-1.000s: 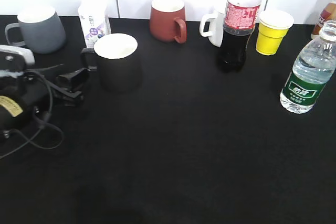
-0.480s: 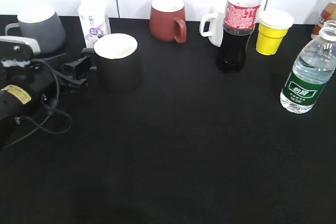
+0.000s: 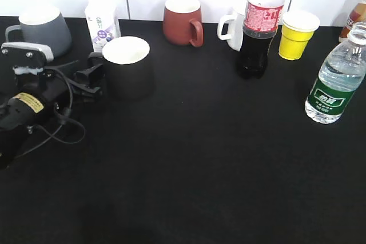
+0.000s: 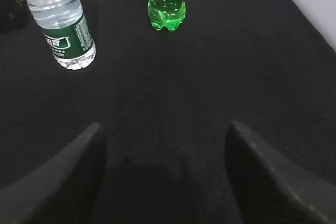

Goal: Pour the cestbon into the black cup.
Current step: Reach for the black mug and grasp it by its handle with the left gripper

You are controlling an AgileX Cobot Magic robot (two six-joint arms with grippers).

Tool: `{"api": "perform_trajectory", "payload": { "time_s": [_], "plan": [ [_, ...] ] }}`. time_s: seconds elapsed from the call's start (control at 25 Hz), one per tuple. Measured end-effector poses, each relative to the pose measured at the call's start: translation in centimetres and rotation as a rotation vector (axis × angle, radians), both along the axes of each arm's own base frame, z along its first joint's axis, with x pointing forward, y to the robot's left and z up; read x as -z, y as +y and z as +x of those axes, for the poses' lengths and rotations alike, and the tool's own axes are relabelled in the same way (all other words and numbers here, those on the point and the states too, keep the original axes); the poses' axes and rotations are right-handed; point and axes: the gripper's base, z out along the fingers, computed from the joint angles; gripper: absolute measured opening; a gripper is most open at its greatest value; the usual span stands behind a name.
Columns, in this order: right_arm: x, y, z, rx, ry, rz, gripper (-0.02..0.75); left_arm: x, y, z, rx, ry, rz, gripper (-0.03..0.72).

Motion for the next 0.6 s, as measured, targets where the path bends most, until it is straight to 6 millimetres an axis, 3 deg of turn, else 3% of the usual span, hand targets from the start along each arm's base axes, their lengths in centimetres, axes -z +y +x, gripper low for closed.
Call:
{"api": "perform_trajectory", "payload": {
  "time_s": [0.32,0.52,0.6],
  "plan": [
    [0.0,0.0,0.0,0.000,0.000,0.000,0.534,-0.8,-0.4,2.0,0.017,-0.010,0.018,0.437],
    [0.0,0.0,0.0,0.000,0.000,0.000,0.534,-0.6,1.3,2.4,0.092,-0.008,0.080,0.345],
    [0.0,0.0,0.0,0.000,0.000,0.000,0.534,-0.9,1.2,3.0,0.149,-0.018,0.095,0.337]
  ]
}}
